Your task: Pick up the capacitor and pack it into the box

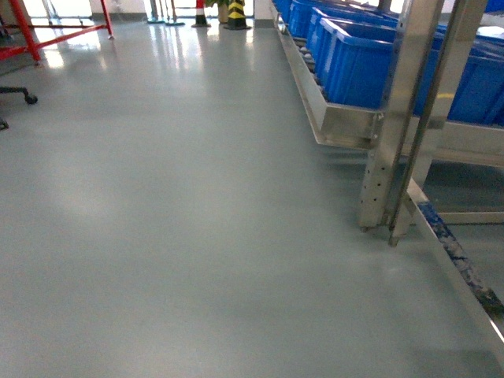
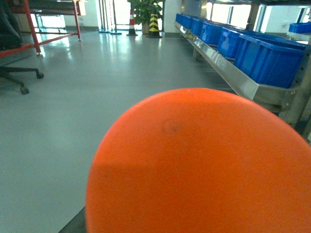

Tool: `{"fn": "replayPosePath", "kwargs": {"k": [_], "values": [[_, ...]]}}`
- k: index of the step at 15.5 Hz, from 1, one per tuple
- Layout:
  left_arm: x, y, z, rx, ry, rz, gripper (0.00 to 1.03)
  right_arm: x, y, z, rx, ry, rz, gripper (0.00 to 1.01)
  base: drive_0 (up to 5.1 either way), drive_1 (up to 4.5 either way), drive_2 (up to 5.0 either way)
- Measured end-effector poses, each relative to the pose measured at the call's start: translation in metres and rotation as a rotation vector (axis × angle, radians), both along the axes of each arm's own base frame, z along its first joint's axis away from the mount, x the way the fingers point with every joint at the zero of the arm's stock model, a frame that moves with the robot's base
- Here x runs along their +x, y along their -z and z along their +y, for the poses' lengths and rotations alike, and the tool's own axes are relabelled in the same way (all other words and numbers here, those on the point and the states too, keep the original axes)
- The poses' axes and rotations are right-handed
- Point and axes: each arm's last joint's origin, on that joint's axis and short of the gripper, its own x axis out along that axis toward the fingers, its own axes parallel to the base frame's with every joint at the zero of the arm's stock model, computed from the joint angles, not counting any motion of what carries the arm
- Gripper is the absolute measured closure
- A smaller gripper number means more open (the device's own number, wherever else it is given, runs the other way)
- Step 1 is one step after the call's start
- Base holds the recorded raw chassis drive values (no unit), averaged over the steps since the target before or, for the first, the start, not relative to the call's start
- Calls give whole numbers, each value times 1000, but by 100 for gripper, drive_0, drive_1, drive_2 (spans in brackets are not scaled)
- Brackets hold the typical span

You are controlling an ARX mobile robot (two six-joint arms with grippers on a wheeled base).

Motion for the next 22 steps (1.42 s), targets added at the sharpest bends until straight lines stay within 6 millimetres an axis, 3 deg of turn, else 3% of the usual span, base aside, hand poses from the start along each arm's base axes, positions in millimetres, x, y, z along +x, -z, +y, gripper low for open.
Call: {"fn": "replayPosePath", "kwargs": {"k": [22], "values": [[0,0,0,0,-1,-1,59,0,0,0,0,0,3,3,-479,165,333]]}}
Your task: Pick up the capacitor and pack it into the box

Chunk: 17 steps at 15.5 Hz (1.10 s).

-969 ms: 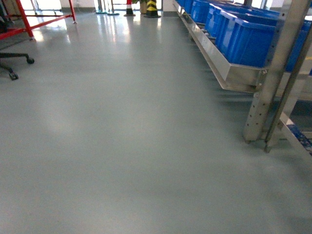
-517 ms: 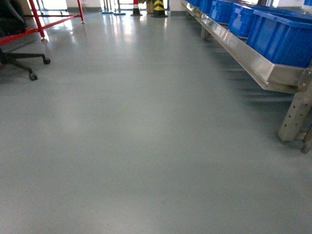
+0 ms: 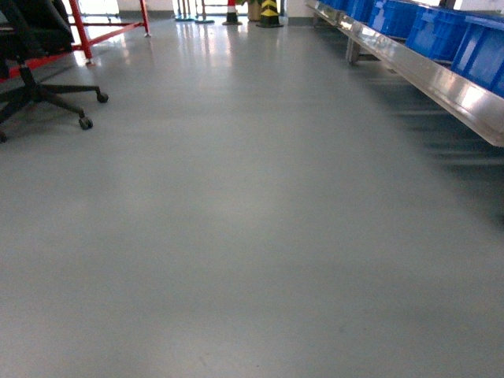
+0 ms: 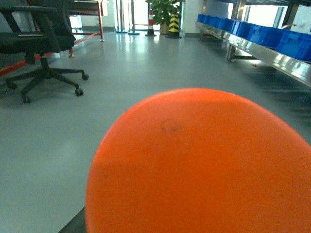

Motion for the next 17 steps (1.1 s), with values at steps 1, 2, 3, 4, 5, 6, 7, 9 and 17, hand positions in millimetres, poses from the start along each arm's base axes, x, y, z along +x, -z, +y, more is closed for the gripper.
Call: {"fn": "replayPosePath", "kwargs": {"k": [1,2,3,4,5,6,7,9,17], "values": [[0,0,0,0,0,-1,59,0,0,0,0,0,-3,3,-511,235,235],[0,0,0,0,1,2,59,0,0,0,0,0,-2,3,-511,235,235],[0,0,0,0,2,-1,59,0,0,0,0,0,0,3,-511,235,235],[0,0,0,0,1,1,59,0,0,0,0,0,-4,3,-511,235,235],[0,0,0,0,1,0,59,0,0,0,0,0,0,3,-506,240,240],[0,0,0,0,-1,0,59,0,0,0,0,0,-3,3,-506,240,240],[0,0,0,0,0,0,59,0,0,0,0,1,1,3,-506,240,240],[0,0,0,0,1,-1,59,0,0,0,0,1,-2,3,-506,240,240],[0,0,0,0,1,0,59,0,0,0,0,0,-3,3,-497,248,248]]}}
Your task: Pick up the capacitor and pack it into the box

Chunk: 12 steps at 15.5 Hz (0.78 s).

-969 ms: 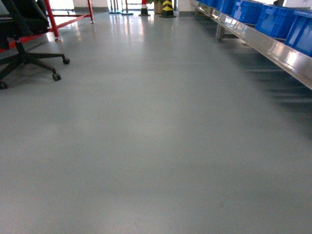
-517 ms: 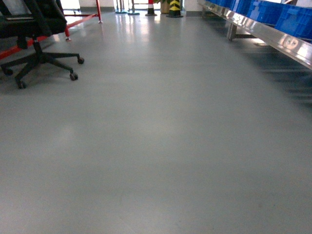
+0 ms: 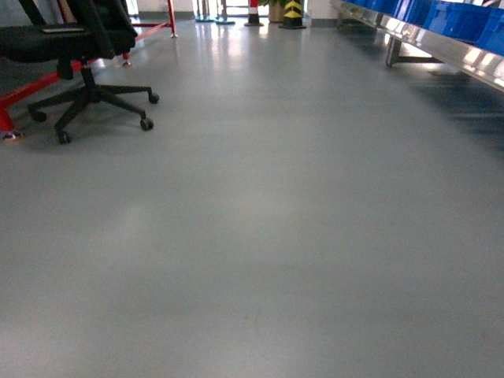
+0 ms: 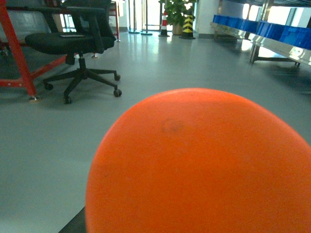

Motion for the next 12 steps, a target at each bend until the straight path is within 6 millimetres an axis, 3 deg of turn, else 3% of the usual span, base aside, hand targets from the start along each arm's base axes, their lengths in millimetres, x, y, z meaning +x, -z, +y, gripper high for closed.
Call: {"fn": "replayPosePath", "kwargs": {"k": [12], "values": [[0,0,0,0,0,0,59,0,0,0,0,0,3,3,-488,257,257]]}}
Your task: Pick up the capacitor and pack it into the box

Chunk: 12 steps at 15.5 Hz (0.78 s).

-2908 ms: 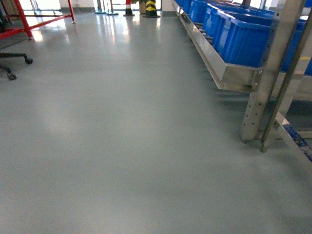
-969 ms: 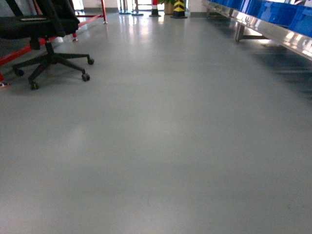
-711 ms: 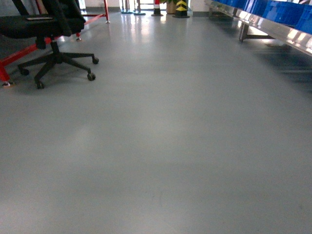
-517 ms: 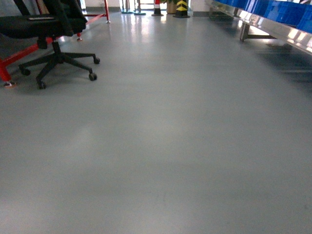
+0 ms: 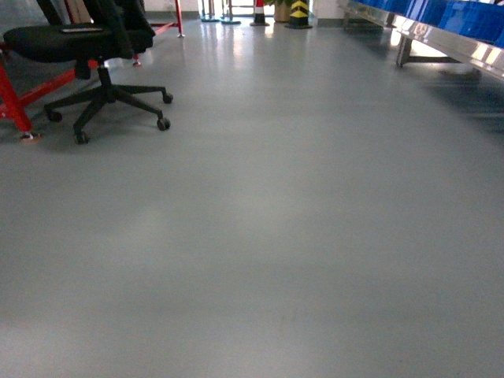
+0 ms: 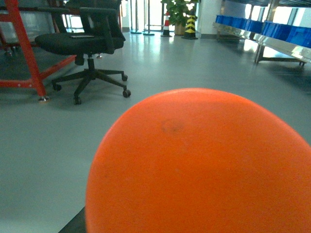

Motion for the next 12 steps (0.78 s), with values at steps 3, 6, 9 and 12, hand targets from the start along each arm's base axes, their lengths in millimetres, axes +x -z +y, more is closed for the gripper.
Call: {"fn": "replayPosePath", "kwargs": {"k": [3,6,9,12], "values": [[0,0,0,0,0,0,59,0,0,0,0,0,0,3,-487,259,259],[0,0,0,0,0,0,59,0,0,0,0,0,-4,3,-487,259,259],[0,0,0,0,1,0,59,0,0,0,0,-1,0,3,-487,259,259],[0,0,0,0,1,-2,59,0,0,0,0,0,-1,3,-514,231,231]]}}
